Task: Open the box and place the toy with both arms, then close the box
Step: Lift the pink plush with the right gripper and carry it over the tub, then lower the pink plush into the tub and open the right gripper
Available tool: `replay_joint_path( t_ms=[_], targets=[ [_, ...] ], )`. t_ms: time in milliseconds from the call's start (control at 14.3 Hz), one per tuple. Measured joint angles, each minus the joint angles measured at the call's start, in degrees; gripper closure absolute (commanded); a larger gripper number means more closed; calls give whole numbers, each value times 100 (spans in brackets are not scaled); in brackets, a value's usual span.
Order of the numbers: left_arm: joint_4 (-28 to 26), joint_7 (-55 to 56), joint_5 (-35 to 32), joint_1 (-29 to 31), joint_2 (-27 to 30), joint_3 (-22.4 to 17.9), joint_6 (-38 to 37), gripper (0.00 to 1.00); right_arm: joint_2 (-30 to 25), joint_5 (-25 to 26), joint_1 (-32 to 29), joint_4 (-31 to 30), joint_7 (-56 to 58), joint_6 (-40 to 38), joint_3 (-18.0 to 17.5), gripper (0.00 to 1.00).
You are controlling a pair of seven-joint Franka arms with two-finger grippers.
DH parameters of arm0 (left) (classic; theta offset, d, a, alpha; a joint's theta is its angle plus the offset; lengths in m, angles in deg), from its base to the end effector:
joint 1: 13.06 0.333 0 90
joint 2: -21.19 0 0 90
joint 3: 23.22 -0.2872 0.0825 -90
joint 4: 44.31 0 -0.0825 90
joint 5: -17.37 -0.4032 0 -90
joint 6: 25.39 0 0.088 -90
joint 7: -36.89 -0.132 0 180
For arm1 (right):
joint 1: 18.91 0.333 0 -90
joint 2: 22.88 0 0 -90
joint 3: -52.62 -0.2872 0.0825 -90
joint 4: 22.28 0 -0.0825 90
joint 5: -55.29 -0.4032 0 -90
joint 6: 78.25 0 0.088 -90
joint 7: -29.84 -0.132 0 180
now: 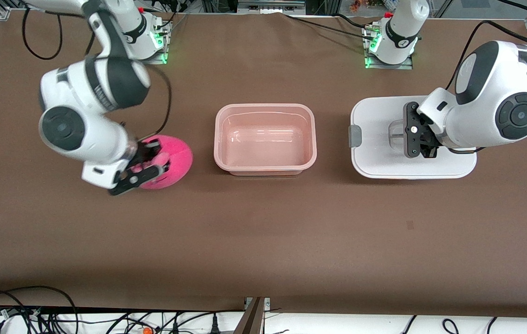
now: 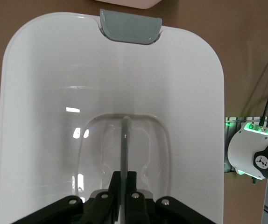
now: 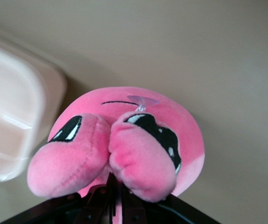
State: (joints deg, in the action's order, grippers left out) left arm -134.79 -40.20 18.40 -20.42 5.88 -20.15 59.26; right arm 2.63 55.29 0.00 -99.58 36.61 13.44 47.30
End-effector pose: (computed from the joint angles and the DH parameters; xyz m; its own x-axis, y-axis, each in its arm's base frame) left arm 0.5903 -0.1090 0.4033 0.0349 -0.9981 -0.0498 -0.9323 -0.0505 0.3582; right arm 0.6149 0.2671 0.4023 0.8420 0.5068 -0.1850 0.5046 -0.8611 -0.0622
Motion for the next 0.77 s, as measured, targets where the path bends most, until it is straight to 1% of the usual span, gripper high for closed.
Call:
replay_joint_path(
  t_ms=[210, 349, 559, 768],
  targets=[
    [3, -31, 0, 7, -43, -5, -24, 100, 2, 10, 757, 331, 263, -303, -30, 100],
    [5, -48, 0, 8, -49, -6, -33, 100, 9, 66, 1203, 421, 574, -386, -58, 100],
    [6, -61, 0, 6, -56, 3, -44, 100, 69, 716, 1898, 518, 1015, -388, -71, 100],
    [8, -75, 0, 8, -62, -1, -54, 100, 251, 1081, 2238, 762, 1610, -386, -67, 100]
  ],
)
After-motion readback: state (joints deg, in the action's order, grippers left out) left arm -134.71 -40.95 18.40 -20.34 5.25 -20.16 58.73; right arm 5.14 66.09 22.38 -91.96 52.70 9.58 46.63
